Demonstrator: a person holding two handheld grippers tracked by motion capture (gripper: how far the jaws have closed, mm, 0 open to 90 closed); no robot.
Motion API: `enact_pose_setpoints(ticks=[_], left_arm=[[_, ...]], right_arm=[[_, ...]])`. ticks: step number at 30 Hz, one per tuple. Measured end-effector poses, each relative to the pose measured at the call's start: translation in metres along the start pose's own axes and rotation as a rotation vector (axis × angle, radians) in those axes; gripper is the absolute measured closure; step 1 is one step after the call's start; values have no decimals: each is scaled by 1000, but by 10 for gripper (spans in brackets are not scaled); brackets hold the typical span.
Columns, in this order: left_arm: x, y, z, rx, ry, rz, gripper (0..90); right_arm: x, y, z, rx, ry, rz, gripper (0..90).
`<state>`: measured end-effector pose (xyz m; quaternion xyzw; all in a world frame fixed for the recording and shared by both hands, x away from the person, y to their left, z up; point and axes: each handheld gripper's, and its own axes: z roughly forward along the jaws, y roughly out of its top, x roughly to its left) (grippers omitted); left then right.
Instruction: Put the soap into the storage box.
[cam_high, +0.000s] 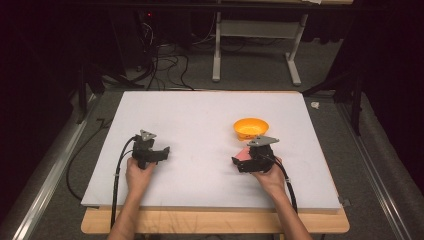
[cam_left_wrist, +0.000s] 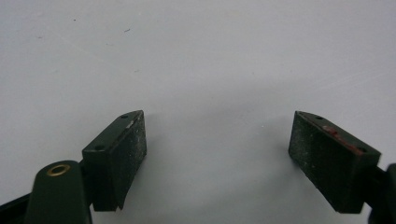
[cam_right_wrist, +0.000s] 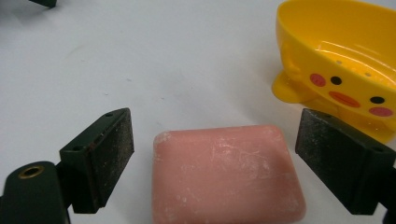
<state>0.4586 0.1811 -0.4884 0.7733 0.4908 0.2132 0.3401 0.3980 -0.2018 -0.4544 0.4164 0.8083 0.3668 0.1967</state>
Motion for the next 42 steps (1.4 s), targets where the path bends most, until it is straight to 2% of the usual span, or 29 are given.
enact_pose_setpoints(ticks=[26,30,42], left_arm=[[0,0,0,0,1,1,196],[0,0,0,0,1,2,196],[0,0,0,0,1,2,196]], right_arm=[[-4,-8,22,86,-4,-11,120],[-4,-10,26,114,-5,-10,122],[-4,-12,27,119,1,-6,132]])
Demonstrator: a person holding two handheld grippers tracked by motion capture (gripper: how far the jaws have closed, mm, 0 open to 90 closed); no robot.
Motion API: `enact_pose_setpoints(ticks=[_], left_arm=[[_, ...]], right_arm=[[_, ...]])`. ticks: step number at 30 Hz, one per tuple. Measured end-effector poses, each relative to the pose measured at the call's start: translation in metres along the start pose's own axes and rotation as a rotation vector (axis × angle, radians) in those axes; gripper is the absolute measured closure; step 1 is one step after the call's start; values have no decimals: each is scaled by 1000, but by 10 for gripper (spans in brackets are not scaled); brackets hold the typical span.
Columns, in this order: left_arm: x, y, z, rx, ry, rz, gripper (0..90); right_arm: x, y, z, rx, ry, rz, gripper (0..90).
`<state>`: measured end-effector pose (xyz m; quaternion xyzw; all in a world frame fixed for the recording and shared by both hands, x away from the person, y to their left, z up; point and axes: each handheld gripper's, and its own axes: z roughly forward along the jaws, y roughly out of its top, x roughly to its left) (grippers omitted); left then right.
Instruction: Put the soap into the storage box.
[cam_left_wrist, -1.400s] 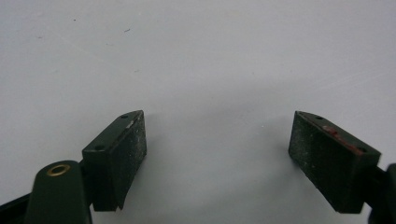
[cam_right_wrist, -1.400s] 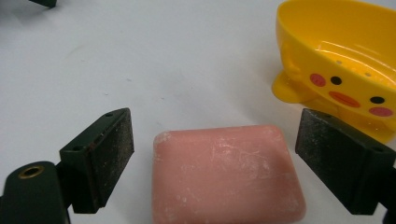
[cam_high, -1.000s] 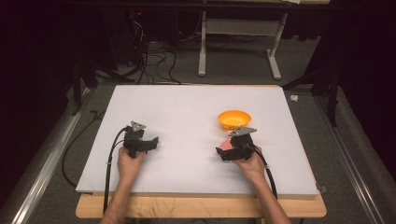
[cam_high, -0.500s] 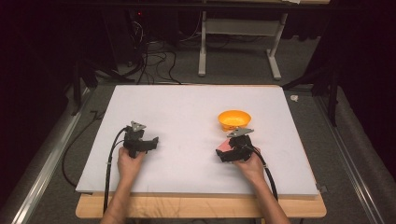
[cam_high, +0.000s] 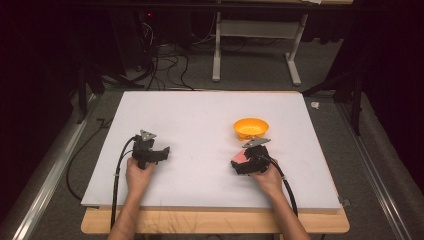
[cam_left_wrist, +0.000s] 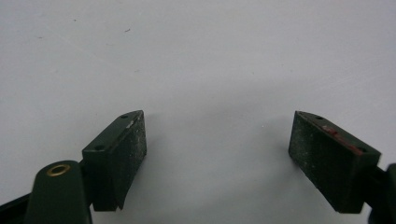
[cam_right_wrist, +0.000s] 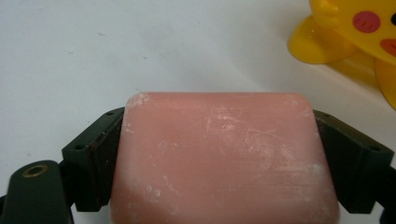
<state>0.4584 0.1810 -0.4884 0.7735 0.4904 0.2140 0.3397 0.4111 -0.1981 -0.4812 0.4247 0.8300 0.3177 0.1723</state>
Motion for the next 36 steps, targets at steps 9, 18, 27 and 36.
enact_pose_setpoints(ticks=[9,18,27,36], left_arm=[[0,0,0,0,0,-1,197],[0,0,0,0,-1,-1,196],[0,0,0,0,-1,-1,196],[0,0,0,0,-1,-2,196]], right_arm=[[2,1,0,3,2,7,135],[3,2,-2,5,38,24,136],[3,3,-14,-24,47,36,136],[1,2,-25,-42,34,54,136]])
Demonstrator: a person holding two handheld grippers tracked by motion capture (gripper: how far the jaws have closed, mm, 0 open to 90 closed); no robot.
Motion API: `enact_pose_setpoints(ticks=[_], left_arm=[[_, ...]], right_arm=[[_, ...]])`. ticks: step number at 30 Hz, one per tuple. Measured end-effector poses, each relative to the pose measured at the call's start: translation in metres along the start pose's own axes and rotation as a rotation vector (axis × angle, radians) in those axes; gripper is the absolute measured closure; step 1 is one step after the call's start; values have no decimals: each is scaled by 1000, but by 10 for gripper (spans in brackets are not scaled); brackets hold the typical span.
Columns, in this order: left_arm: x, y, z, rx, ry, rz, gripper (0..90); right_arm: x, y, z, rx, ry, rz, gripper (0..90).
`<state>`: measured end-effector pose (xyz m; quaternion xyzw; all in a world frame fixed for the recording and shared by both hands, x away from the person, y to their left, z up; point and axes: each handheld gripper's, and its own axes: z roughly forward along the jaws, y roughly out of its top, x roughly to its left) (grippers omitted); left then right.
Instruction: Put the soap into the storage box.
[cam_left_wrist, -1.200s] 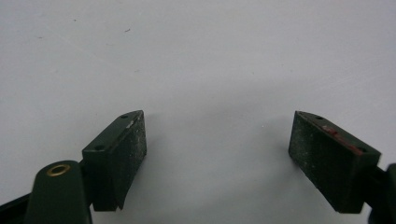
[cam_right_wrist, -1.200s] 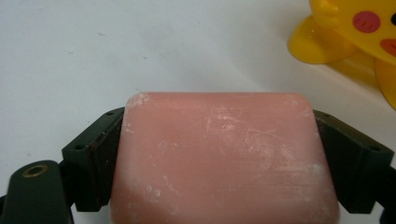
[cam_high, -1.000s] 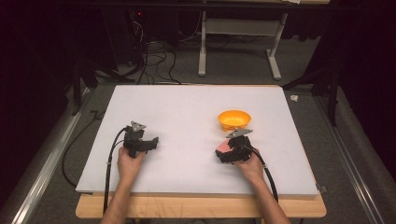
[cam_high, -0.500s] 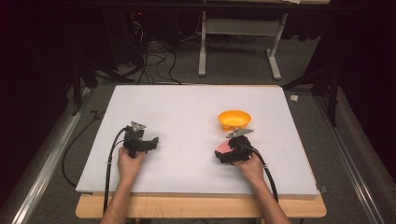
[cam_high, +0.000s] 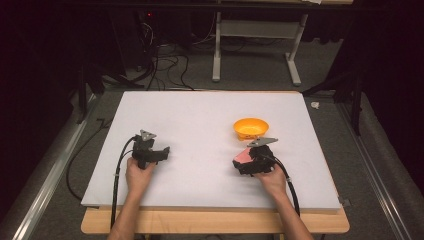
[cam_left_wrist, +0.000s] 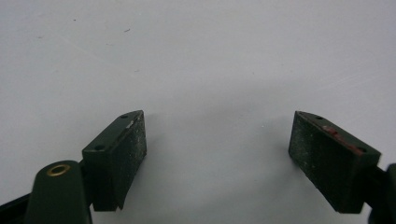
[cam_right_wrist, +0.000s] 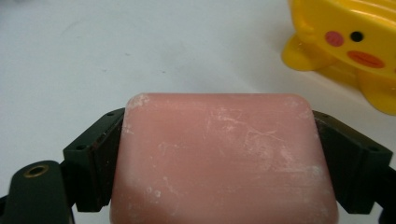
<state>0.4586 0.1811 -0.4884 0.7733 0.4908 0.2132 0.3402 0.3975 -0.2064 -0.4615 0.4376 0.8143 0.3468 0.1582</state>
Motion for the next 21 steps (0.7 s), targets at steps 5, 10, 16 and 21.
enact_pose_setpoints(ticks=[5,10,16,21], left_arm=[[0,0,0,0,0,0,196],[0,0,0,0,0,-1,196],[0,0,0,0,0,-1,196],[0,0,0,0,0,-1,196]], right_arm=[[-2,0,-9,-17,-11,9,136],[-3,-2,-16,-26,-12,20,136],[-5,-3,-25,-46,-12,27,136],[-8,-3,-32,-62,-16,39,136]])
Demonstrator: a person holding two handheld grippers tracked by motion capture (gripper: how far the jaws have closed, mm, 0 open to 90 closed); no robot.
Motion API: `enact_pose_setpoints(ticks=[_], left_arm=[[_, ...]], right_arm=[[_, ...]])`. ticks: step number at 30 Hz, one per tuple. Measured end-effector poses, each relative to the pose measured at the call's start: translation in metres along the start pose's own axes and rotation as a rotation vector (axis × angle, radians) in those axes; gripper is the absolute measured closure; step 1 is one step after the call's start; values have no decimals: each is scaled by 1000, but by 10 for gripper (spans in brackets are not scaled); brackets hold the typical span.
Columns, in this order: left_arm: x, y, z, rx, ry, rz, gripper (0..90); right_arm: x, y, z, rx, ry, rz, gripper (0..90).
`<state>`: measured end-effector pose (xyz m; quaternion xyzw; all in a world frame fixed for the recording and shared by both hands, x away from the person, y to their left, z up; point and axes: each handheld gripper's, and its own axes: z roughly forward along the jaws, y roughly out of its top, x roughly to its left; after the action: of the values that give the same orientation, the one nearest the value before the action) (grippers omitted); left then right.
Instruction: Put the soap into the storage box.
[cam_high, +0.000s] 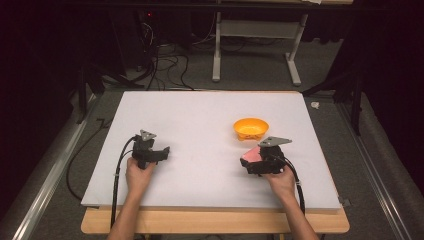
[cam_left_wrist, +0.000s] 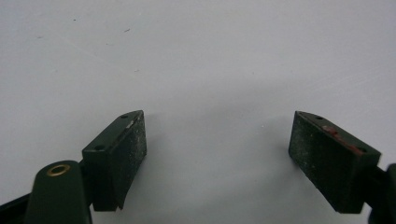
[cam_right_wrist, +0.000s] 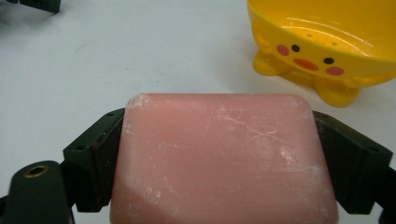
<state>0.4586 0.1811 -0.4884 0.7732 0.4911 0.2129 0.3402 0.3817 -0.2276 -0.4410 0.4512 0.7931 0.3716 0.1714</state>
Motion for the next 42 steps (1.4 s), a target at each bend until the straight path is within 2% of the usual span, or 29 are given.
enact_pose_setpoints(ticks=[15,30,42], left_arm=[[0,0,0,0,1,1,196],[0,0,0,0,0,0,196],[0,0,0,-2,1,-5,192]], right_arm=[[-12,-2,-19,-43,-18,51,136],[-16,8,-29,-71,-41,45,136],[-21,22,-30,-68,-29,48,136]])
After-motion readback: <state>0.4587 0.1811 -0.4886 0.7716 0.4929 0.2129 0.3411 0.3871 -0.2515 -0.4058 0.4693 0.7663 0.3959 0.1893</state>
